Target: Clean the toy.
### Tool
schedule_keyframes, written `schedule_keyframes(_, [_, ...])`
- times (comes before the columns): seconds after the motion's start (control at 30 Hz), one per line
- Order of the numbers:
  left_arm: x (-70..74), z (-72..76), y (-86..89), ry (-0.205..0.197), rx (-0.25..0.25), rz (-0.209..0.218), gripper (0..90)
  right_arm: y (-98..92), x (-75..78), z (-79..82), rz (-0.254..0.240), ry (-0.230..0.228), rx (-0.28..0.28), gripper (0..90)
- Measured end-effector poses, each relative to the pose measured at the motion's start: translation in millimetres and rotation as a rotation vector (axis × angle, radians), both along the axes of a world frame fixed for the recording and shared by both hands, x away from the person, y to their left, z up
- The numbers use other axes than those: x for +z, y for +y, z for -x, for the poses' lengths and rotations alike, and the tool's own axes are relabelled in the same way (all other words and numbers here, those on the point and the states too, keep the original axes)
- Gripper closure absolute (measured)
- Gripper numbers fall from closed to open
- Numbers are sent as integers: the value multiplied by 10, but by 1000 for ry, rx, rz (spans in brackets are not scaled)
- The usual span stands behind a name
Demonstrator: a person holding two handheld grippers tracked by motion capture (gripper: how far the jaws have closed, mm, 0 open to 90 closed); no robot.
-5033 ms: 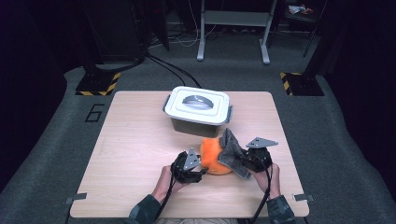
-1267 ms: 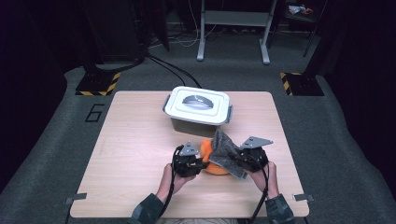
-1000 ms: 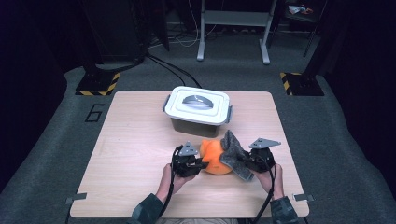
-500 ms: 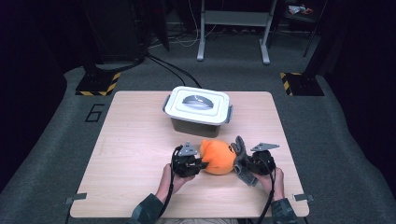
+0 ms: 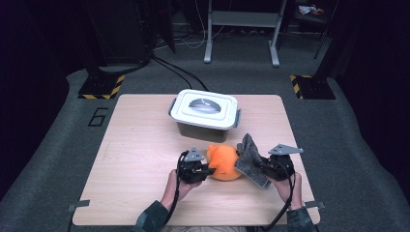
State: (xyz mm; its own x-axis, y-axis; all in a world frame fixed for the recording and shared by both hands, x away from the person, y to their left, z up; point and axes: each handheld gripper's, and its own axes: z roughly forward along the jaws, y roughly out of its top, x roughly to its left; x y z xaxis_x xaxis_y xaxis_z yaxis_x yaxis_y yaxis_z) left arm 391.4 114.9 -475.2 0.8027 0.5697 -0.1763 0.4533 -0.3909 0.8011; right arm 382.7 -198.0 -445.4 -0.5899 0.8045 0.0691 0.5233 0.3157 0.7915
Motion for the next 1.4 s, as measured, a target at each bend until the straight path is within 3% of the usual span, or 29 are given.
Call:
schedule_keyframes(0.13, [0,1,-1,-1,-1,1,745,201,130,44,21,-27,68,748])
schedule_keyframes(0.27, [-2,3,-1,-4,-8,2,727,382,42,-28,73,-9,95,749])
schedule_keyframes(0.43, [-11,38,22,-30,2,13,586,376,6,-53,57,3,84,749])
schedule_keyframes(0.47, [-8,70,22,-57,5,-3,559,370,4,-57,58,2,86,749])
schedule_keyframes(0.63, [-79,92,0,-68,14,-41,477,359,-3,-70,47,1,89,749])
schedule_keyframes(0.73, [-112,113,-38,-96,27,-69,466,359,-7,-66,41,5,85,748])
schedule_keyframes(0.83, [-122,123,-67,-112,32,-75,506,358,-11,-63,40,4,83,749])
schedule_keyframes(0.87, [-126,125,-90,-129,31,-92,549,357,-13,-62,38,3,83,748])
schedule_keyframes(1.07, [-139,106,-124,-125,19,-97,760,354,0,-46,51,-10,76,748])
schedule_keyframes(1.17, [-120,101,-113,-118,9,-89,783,342,22,-28,48,-19,69,748])
schedule_keyframes(1.4, [31,114,-98,-70,-18,-24,795,351,172,55,42,-60,76,748])
